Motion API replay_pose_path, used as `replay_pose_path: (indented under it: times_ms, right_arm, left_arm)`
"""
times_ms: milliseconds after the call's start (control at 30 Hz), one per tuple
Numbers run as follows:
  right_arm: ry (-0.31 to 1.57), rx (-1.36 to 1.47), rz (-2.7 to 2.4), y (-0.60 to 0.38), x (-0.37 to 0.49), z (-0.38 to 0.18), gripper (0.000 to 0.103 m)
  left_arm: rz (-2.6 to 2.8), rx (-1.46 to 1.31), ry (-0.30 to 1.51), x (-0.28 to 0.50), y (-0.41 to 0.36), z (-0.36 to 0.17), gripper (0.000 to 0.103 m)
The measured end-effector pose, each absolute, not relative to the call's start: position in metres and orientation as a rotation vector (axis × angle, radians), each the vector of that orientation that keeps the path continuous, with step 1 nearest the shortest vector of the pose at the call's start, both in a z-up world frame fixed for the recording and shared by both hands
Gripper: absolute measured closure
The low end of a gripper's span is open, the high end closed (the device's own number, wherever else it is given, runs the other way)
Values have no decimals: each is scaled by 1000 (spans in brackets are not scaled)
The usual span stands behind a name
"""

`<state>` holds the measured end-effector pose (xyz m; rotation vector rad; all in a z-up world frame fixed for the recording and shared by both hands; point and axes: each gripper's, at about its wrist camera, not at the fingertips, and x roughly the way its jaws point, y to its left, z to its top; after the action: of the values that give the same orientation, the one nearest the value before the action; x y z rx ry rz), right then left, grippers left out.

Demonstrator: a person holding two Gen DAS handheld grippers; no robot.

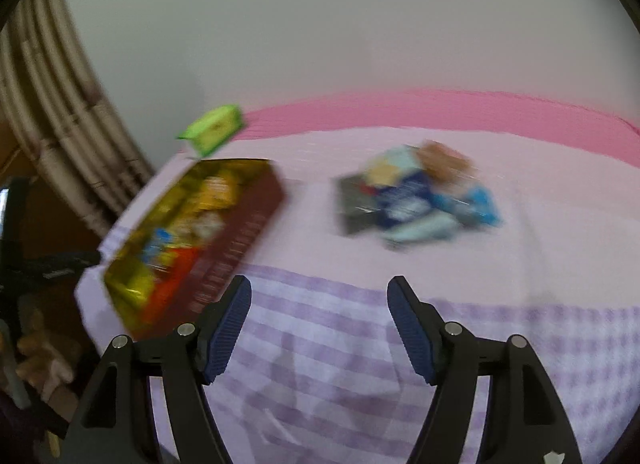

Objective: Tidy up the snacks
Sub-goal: 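Move the open right tool back toward the snack pile, then grasp the dark green seaweed block with the left tool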

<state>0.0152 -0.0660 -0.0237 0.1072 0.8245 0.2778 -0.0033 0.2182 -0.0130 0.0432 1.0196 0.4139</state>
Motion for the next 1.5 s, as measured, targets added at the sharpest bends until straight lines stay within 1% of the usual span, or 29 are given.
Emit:
replay_pose_path:
  times_ms: [167,300,500,600,733,867,1000,1200,1333,1500]
  right_arm:
    - [835,100,154,-117,2,-35,35]
    - [836,65,82,-148,-1,-40,35]
    - [835,70,41,-177,0,-47,35]
    - [835,77,31,-188,1,-51,34]
    - [827,95,33,-198,0,-54,30]
    - [825,172,55,-212,0,-57,27]
    - [814,197,92,-215,0,-57,26]
    - [799,177,133,-209,-1,-56,25]
    - [791,193,153,-210,-1,-56,25]
    - [788,222,164,-215,-2,-56,25]
  left_arm:
    - [339,58,994,-7,206,-5,47]
    - [204,43,1009,-9,187,5,47]
    - [-45,86,1074,4,122,20,46]
    - [-168,52,1133,28,86,22,44]
    - [-240,-76,1220,74,57,12,44]
    - [-247,-105,1261,120,31,-2,44]
    - [-201,-66,1286,158,7,-20,44]
    - [-105,-117,1340,193,9,-50,44]
    - [-95,-155,1363,205,9,-63,45]
    - [-70,-139,1382,212,1,-78,45]
